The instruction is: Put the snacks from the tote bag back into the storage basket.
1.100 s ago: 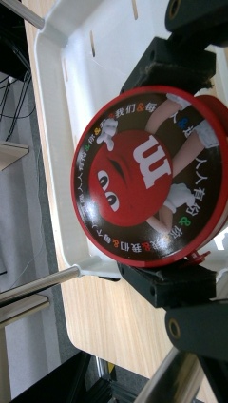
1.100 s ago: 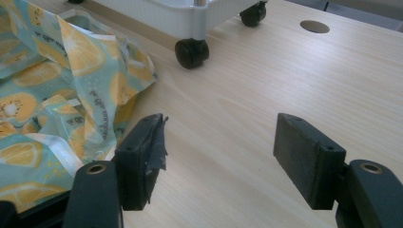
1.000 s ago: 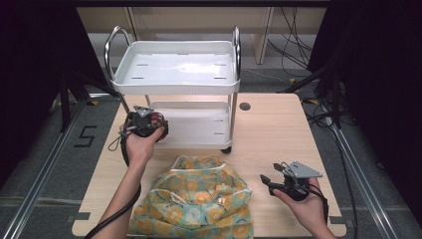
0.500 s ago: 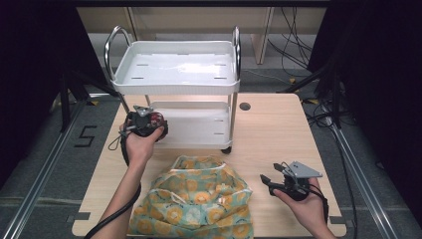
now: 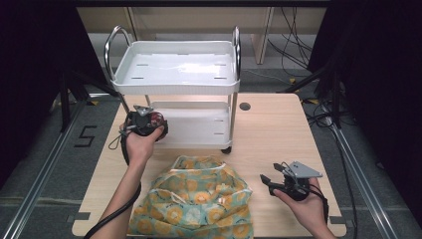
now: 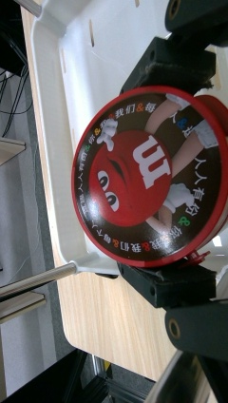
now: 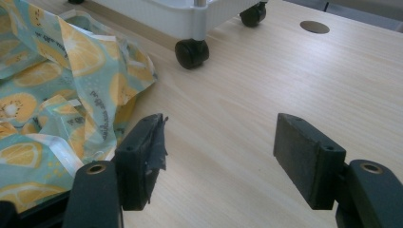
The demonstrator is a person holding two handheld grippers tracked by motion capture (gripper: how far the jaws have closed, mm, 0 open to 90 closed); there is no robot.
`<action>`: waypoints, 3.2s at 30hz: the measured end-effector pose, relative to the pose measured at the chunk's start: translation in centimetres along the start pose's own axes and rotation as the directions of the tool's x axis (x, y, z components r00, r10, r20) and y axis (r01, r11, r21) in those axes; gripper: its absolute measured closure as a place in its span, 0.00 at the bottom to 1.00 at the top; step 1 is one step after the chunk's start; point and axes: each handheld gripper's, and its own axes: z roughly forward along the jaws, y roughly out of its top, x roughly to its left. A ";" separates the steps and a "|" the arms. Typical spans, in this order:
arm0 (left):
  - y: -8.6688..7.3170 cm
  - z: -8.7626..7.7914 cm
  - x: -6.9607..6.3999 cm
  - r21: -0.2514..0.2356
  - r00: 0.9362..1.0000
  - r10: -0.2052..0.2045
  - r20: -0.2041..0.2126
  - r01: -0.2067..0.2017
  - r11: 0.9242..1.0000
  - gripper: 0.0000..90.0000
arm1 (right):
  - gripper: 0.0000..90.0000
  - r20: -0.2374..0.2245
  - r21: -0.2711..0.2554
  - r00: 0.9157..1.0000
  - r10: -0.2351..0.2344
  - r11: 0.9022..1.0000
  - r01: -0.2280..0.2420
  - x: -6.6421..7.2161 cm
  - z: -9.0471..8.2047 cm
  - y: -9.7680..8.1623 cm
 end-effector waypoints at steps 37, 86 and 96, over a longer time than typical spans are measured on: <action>-1.2 1.6 -0.1 0.017 1.000 -0.016 -0.009 0.016 1.000 0.28 | 0.39 -0.010 0.020 0.999 0.036 0.999 -0.036 0.2 0.0 -0.1; -2.4 3.4 -0.8 0.029 0.999 -0.036 0.002 0.036 0.999 0.27 | 0.39 -0.021 0.032 1.000 0.018 0.999 -0.018 0.2 0.1 -0.1; -2.5 3.3 -1.1 0.002 0.999 -0.039 0.025 0.039 0.999 0.17 | 0.39 -0.028 0.039 1.000 0.014 0.999 -0.013 0.3 0.2 -0.1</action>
